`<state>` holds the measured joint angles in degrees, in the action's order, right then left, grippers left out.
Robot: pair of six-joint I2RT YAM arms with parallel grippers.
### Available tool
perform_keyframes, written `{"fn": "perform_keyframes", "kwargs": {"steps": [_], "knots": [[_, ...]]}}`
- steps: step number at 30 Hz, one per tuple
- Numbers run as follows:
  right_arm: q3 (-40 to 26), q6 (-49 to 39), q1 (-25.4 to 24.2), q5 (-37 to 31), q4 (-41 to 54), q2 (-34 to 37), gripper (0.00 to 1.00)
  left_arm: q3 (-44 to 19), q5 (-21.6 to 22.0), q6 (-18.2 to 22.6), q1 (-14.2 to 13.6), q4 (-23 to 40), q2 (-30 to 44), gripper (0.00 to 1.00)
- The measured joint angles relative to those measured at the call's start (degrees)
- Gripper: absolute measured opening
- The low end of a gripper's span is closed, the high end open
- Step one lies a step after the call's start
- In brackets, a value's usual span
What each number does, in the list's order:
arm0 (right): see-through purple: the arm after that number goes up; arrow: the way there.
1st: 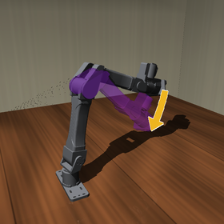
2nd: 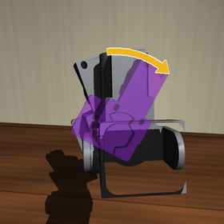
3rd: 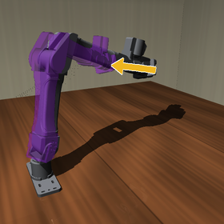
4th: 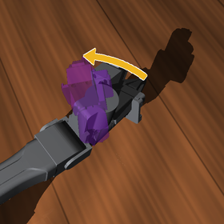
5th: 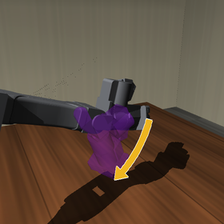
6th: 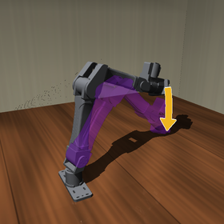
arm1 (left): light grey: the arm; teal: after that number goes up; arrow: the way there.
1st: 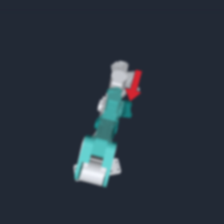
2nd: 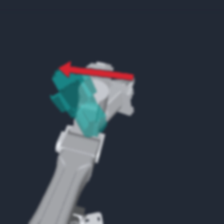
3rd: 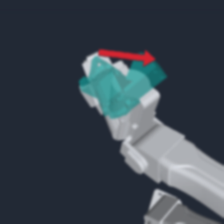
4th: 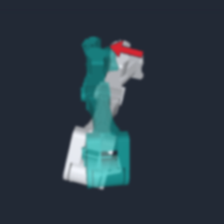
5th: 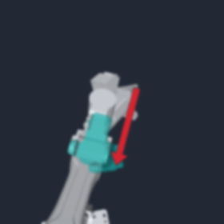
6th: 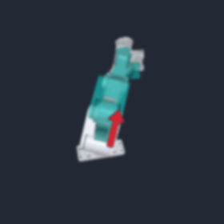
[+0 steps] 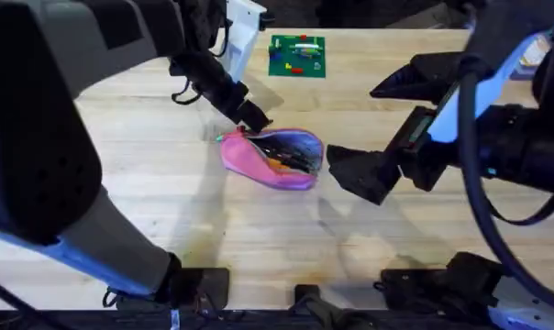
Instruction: Unzip the bag, pick up the pens from the table one at a time and place them inside, then zip the bag closed.
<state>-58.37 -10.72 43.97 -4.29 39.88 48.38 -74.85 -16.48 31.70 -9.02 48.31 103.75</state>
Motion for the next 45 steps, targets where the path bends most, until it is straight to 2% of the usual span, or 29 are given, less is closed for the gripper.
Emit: {"fn": "perform_keyframes", "kwargs": {"steps": [19, 28, 30, 32, 36, 39, 42, 43, 45], "knots": [[0.0, 0.0, 0.0, 0.0, 0.0, 0.0, 0.998, -1.29, -0.18, 0.0, 0.15, 0.55, 5.39, 0.993], [0.0, 0.0, 0.0, 0.0, 0.0, 0.0, 0.998, -1.29, -0.23, 0.02, 0.15, 0.59, 5.39, 0.979], [0.0, 0.0, 0.0, 0.0, 0.0, 0.02, 0.998, -1.29, -0.14, 0.01, 0.17, 0.55, 5.47, 0.885], [0.0, 0.0, 0.0, -0.02, 0.0, 0.02, 0.998, -1.36, 0.09, 0.27, 0.17, 0.5, 5.72, 0.728], [0.0, 0.0, 0.0, 0.0, 0.01, 0.01, 0.998, -1.53, 0.21, 0.41, 0.17, 0.52, 5.92, 0.612], [0.0, 0.0, 0.0, -0.01, 0.01, 0.01, 0.998, -1.55, -0.02, 0.39, 0.17, 0.63, 6.18, 0.336], [0.0, 0.0, 0.0, 0.0, 0.02, 0.02, 0.998, -1.55, -0.05, 0.42, 0.17, 0.79, 6.46, 0.126], [0.0, 0.0, 0.0, -0.02, -0.02, 0.01, 0.998, -1.59, -0.08, 0.45, 0.17, 0.78, 6.46, 0.075], [0.0, 0.0, 0.0, 0.0, 0.02, 0.02, 0.998, -1.6, -0.23, 0.43, 0.15, 0.88, 6.46, 0.049]]}}
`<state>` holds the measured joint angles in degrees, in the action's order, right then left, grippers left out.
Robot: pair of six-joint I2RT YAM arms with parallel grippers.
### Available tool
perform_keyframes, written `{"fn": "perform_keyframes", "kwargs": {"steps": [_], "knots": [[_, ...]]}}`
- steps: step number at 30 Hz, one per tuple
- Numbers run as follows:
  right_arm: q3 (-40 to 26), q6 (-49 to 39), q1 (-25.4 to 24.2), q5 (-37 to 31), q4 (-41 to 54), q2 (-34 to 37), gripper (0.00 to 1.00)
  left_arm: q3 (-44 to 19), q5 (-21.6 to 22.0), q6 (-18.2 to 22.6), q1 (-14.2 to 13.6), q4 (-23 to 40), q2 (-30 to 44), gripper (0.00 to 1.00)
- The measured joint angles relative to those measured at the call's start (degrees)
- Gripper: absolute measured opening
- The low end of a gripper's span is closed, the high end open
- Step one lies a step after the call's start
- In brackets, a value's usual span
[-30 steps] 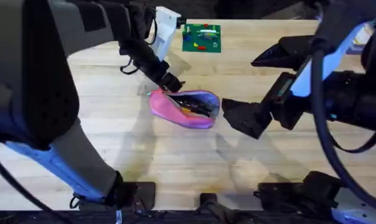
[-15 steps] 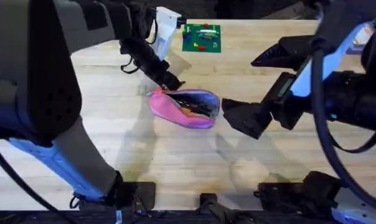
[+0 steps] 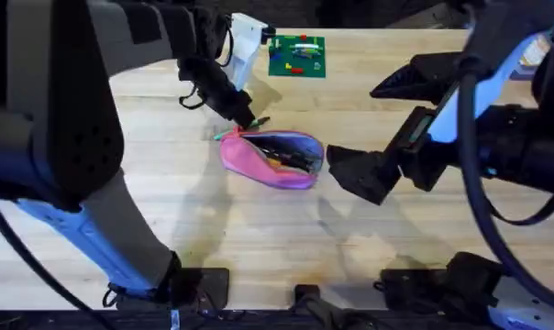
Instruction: Unzip the bag, pick up the pens from the table one at a time and place them inside, then zip the bag closed.
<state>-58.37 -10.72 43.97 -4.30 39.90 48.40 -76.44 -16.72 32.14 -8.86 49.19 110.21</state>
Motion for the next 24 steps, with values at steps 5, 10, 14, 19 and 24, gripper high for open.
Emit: {"fn": "perform_keyframes", "kwargs": {"steps": [5, 10, 14, 19, 24], "knots": [[0.0, 0.0, 0.0, -0.01, -0.02, -0.02, 0.998, 0.0, -0.1, -0.01, 0.0, 0.02, -0.01, 0.045], [0.0, 0.0, 0.0, -0.01, -0.02, -0.02, 0.998, 0.0, -0.15, -0.02, 0.0, -0.07, 0.0, 0.041], [0.0, 0.0, 0.0, -0.02, -0.02, 0.0, 0.998, -0.15, -0.06, -0.02, 0.0, 0.04, 0.0, 0.042], [0.0, 0.0, 0.0, -0.02, -0.02, -0.01, 0.998, -2.53, 0.01, -0.02, 0.0, 2.04, 1.16, 0.043], [0.0, 0.0, 0.0, -0.02, 0.0, -0.02, 0.998, -8.11, 0.01, -0.02, -0.22, 5.27, 1.64, 0.042]]}}
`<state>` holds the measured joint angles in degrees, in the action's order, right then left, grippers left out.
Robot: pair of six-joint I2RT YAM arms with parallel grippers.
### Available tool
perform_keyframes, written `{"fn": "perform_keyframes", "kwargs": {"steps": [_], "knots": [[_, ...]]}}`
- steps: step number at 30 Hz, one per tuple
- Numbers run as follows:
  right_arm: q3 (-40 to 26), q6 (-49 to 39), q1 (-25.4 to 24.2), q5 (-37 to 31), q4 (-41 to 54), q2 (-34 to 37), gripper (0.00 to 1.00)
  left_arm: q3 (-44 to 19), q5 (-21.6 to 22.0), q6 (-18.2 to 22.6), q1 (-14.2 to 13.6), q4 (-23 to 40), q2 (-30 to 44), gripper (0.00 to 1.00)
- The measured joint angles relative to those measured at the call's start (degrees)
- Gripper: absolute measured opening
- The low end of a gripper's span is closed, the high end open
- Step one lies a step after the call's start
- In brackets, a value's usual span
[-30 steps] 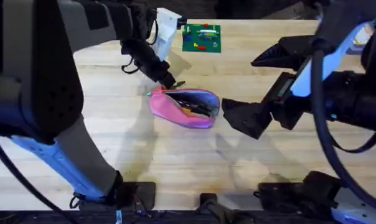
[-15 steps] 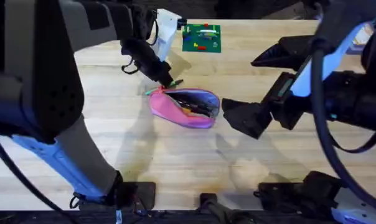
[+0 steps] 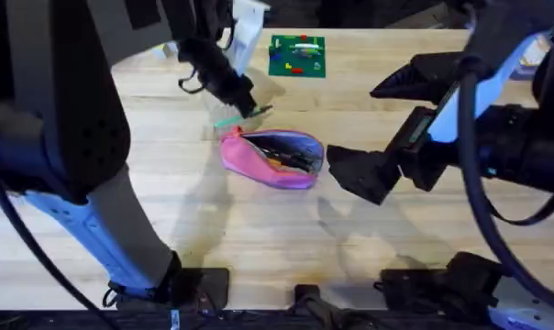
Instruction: Unzip the bag, pick up the pens from the table one at a time and place them inside, then zip the bag closed.
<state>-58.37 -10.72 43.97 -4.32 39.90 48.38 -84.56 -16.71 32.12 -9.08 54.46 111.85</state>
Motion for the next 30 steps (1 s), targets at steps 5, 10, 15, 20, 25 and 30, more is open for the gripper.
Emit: {"fn": "perform_keyframes", "kwargs": {"steps": [5, 10, 15, 20, 25, 30], "knots": [[0.0, 0.0, 0.0, 0.0, -0.02, 0.01, 0.998, -6.12, -0.01, 0.0, -0.11, 3.03, 0.0, 0.043], [0.0, 0.0, 0.0, 0.0, 0.0, 0.02, 0.998, -9.99, -0.02, 0.02, -0.11, 5.55, 0.0, 0.043], [0.0, 0.0, 0.0, 0.0, -0.02, 0.02, 0.998, -10.64, 0.0, 0.0, -0.48, 6.71, 0.0, 0.043], [0.0, 0.0, 0.0, 0.0, -0.02, 0.02, 0.998, -10.64, 0.19, 0.0, -2.61, 7.36, -0.58, 0.043], [0.0, 0.0, 0.0, 0.0, 0.0, 0.01, 0.998, -10.64, 1.25, 0.0, -5.71, 7.76, -4.16, 0.042], [0.0, 0.0, 0.0, 0.0, 0.0, 0.02, 0.998, -10.64, 1.49, 0.0, -7.91, 8.36, -9.12, 0.042]]}}
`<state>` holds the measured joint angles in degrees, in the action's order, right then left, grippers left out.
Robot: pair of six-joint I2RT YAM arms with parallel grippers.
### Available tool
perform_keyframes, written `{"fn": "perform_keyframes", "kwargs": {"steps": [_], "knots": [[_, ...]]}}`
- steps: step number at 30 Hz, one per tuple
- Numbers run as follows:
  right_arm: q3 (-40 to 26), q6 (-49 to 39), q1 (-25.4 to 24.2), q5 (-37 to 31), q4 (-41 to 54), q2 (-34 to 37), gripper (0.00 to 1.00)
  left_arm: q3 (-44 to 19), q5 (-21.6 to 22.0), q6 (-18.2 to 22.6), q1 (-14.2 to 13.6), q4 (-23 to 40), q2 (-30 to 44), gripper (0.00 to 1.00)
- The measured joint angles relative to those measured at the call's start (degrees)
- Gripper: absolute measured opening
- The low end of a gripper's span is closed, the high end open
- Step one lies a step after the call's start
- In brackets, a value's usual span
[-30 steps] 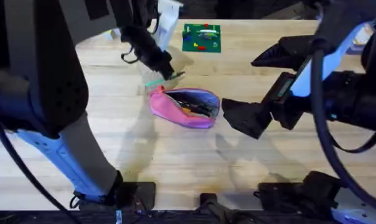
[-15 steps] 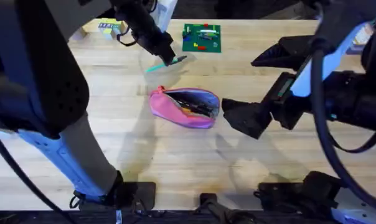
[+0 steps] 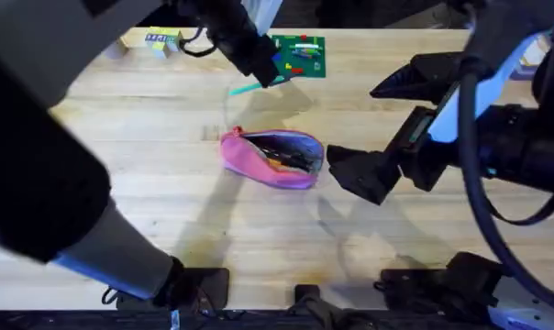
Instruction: Unzip the bag, pick up the pens from the table one at a time and place them inside, then zip the bag closed.
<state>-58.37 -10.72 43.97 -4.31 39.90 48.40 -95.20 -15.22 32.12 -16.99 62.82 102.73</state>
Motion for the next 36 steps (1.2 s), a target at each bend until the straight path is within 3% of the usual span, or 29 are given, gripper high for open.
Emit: {"fn": "perform_keyframes", "kwargs": {"steps": [10, 25, 36], "knots": [[0.0, 0.0, 0.0, 0.0, 0.03, -0.72, 0.997, 0.0, 0.07, 0.02, -5.29, 1.21, -5.94, 0.043], [0.0, 0.0, 0.0, 0.0, 4.66, -12.02, 0.998, 0.0, 0.04, 0.02, -14.33, 5.38, -8.3, 0.043], [0.0, 0.0, 0.0, 0.0, 5.8, -16.59, 0.998, 3.18, -0.68, 1.35, -16.22, 6.41, -8.59, 0.043]]}}
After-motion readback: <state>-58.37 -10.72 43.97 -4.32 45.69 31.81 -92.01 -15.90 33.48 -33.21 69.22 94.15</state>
